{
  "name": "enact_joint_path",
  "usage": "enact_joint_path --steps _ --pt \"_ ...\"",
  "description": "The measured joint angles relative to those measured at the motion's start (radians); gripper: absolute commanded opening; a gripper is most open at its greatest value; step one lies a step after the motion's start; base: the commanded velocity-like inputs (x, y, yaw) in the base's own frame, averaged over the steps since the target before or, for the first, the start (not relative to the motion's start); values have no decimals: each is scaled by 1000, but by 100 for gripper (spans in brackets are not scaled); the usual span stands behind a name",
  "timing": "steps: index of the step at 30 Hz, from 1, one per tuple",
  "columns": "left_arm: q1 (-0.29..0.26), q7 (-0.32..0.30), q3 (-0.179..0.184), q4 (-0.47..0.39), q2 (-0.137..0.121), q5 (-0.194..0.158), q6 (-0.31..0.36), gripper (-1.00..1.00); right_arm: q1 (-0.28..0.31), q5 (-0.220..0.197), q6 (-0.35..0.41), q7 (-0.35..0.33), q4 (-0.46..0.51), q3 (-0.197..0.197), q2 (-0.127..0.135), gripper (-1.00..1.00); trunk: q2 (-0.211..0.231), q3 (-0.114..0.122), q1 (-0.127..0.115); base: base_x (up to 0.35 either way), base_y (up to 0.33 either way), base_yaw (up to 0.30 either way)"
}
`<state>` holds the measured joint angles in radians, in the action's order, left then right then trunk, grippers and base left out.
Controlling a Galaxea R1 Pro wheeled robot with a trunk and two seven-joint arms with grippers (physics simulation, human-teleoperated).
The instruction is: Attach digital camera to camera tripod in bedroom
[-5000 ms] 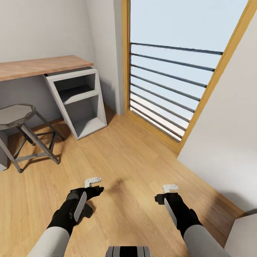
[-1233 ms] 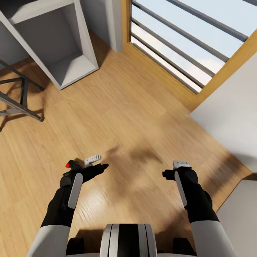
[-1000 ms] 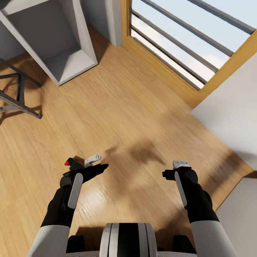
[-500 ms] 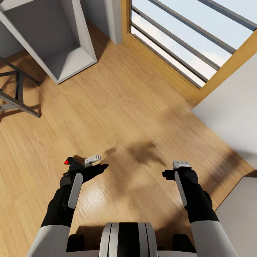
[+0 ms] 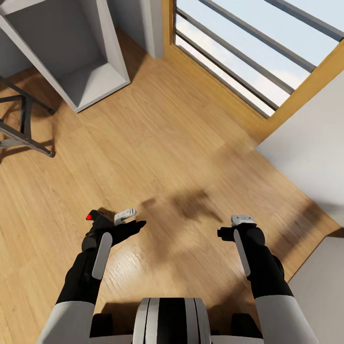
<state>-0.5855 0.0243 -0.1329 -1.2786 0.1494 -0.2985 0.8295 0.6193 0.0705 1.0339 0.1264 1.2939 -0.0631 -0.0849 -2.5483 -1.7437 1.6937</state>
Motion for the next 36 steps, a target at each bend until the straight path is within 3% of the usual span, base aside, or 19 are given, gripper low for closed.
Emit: enact_joint_path --steps 6,9,11,15,17,18,20,26,29,30,36 --pt "-1 8 0 113 24 -1 -145 100 0 0 -1 0 0 0 0 100 0 0 0 0 0 0" --pt "-1 25 0 146 24 -11 -226 100 0 -1 -1 0 0 0 0 100 0 0 0 0 0 0" --pt "-2 63 0 167 24 -41 -295 100 0 -1 -1 0 0 0 0 100 0 0 0 0 0 0" --pt "-2 151 14 181 24 -119 -359 100 0 -2 -2 0 0 0 1 100 0 0 0 0 0 0" --pt "-2 202 31 184 24 -168 -381 100 0 -2 -3 0 0 0 1 100 0 0 0 0 0 0" --pt "-2 254 54 187 24 -219 -403 100 0 -2 -3 0 0 0 0 100 0 0 0 0 0 0" --pt "-4 311 83 188 24 -267 -431 100 0 -2 -3 0 0 0 0 100 0 0 0 0 0 0" --pt "-12 504 184 192 25 -366 -556 100 0 -2 -3 -1 -1 0 0 100 0 0 0 0 0 0" --pt "-14 558 217 195 25 -383 -618 100 0 -2 -3 0 -1 0 0 100 0 0 0 0 0 0" --pt "-16 600 245 210 25 -394 -692 100 0 -2 -3 0 -1 0 0 100 0 0 0 0 0 0" --pt "-23 618 259 266 25 -400 -735 100 0 -2 -3 -1 -2 0 0 100 0 0 0 0 0 0"
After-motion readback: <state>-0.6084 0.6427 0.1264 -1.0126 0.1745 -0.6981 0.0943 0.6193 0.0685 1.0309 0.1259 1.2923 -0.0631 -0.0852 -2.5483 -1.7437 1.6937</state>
